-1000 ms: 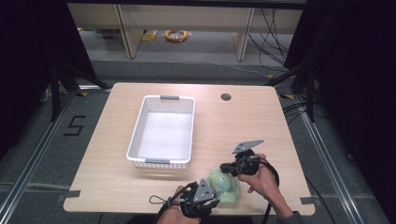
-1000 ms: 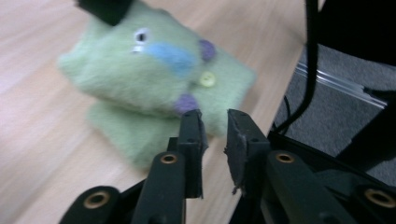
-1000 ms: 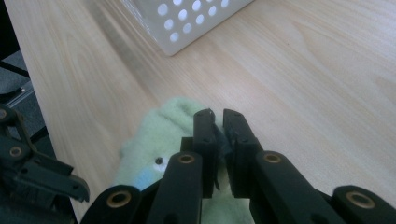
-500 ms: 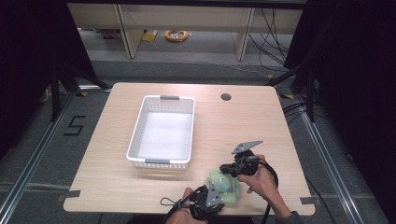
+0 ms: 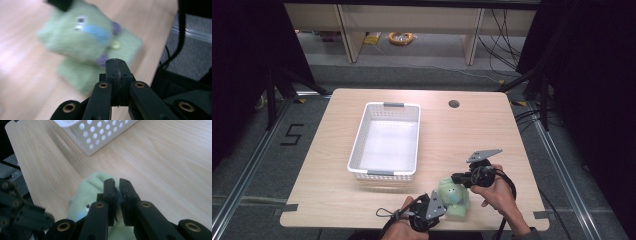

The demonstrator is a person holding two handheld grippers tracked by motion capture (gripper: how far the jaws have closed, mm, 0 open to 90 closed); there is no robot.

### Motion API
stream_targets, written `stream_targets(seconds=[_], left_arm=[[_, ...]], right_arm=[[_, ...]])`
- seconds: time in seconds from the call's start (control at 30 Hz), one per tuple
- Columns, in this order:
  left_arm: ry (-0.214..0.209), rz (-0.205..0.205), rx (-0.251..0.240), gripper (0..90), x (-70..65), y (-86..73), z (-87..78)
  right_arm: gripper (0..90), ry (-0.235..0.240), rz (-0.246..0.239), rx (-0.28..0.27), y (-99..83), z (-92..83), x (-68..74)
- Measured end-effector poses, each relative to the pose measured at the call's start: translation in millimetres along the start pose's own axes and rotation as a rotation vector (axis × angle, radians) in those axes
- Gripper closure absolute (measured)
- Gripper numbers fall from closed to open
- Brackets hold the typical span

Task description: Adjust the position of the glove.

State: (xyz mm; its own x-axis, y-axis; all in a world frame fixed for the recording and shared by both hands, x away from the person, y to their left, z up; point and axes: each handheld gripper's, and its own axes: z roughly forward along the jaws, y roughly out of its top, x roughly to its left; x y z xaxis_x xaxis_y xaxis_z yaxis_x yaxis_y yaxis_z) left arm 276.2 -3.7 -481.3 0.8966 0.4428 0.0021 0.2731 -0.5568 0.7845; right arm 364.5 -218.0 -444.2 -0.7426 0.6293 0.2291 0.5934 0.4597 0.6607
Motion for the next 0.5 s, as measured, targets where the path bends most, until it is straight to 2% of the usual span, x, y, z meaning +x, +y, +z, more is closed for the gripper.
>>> stream_targets(seconds=[0.03,0.07,0.1,0.13,0.17,0.3,0.33,0.37,0.4,0.43,0.5], left_arm=[[0.067,-0.003,0.026,89.8,3.8,-0.1,-6.0],[0.079,0.002,0.016,89.8,8.5,-0.3,-8.4],[0.071,-0.035,0.016,89.8,9.5,-1.7,-9.1],[0.074,-0.043,0.008,89.7,10.4,-2.7,-8.8],[0.066,-0.029,0.011,89.5,11.0,-3.4,-8.3],[0.042,-0.027,0.031,82.7,4.3,-4.5,-2.5],[0.035,-0.026,0.033,79.7,2.9,-4.7,0.0],[0.033,-0.006,0.047,77.9,2.3,-4.6,1.4],[0.027,-0.026,0.046,75.5,0.1,-5.3,4.2],[0.03,-0.02,0.057,71.0,-0.8,-5.5,6.3],[0.019,-0.018,0.059,66.2,-2.4,-6.4,10.6]], right_arm=[[84.9,0.007,0.007,-0.015,-0.5,-1.4,-0.2],[84.9,0.0,0.016,-0.017,-1.0,-4.7,-0.1],[84.9,0.005,0.028,-0.025,-2.1,-7.2,-1.2],[84.9,0.006,0.049,-0.028,-3.4,-8.5,-0.8],[84.9,-0.01,0.032,-0.032,-4.1,-9.0,-2.6],[84.9,-0.011,0.044,-0.022,-7.8,-5.1,-5.6],[84.9,-0.01,0.06,-0.021,-8.6,-4.4,-5.5],[84.9,-0.014,0.062,-0.02,-9.6,-4.6,-6.0],[84.9,-0.003,0.07,-0.023,-11.4,-4.0,-7.3],[84.9,-0.01,0.097,-0.016,-13.5,-5.0,-6.5],[84.9,-0.036,0.121,-0.017,-19.2,-7.0,-9.4]])
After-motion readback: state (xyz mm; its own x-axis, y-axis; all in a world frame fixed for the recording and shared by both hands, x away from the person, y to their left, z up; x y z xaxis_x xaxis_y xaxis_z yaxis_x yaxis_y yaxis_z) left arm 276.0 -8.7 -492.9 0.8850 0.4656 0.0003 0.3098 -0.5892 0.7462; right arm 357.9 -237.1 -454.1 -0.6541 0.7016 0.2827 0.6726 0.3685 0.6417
